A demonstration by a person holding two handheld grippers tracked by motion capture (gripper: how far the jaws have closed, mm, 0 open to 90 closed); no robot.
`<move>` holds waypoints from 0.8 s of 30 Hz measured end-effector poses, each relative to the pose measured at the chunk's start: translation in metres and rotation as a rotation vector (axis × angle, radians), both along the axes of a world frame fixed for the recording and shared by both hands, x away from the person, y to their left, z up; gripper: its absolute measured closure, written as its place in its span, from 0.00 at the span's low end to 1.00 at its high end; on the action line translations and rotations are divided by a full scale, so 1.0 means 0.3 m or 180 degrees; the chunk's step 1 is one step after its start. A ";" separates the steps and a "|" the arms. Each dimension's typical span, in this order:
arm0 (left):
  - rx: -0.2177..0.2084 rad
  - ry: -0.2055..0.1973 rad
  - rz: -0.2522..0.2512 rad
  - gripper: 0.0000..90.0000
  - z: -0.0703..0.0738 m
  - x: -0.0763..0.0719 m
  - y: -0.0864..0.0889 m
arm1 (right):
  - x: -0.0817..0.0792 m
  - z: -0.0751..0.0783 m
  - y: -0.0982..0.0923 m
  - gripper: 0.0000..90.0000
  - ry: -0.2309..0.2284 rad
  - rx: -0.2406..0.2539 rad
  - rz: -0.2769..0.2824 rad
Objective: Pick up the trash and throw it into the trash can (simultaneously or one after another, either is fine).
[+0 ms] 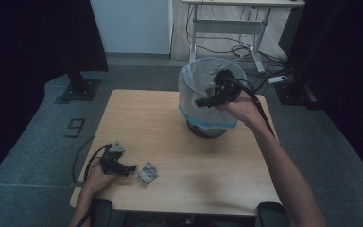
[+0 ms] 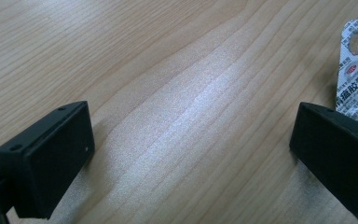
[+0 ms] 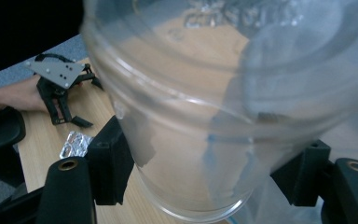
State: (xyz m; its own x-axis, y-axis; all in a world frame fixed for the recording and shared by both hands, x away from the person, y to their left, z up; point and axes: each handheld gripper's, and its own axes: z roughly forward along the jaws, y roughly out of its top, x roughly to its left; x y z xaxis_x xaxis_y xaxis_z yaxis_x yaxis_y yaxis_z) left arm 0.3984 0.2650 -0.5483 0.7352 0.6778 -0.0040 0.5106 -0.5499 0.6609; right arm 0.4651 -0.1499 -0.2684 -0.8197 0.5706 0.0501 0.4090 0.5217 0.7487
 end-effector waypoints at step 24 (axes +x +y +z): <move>0.0000 0.0000 0.0001 0.00 0.000 0.000 0.000 | 0.168 0.048 -0.065 0.33 -0.0165 -0.0110 -0.0489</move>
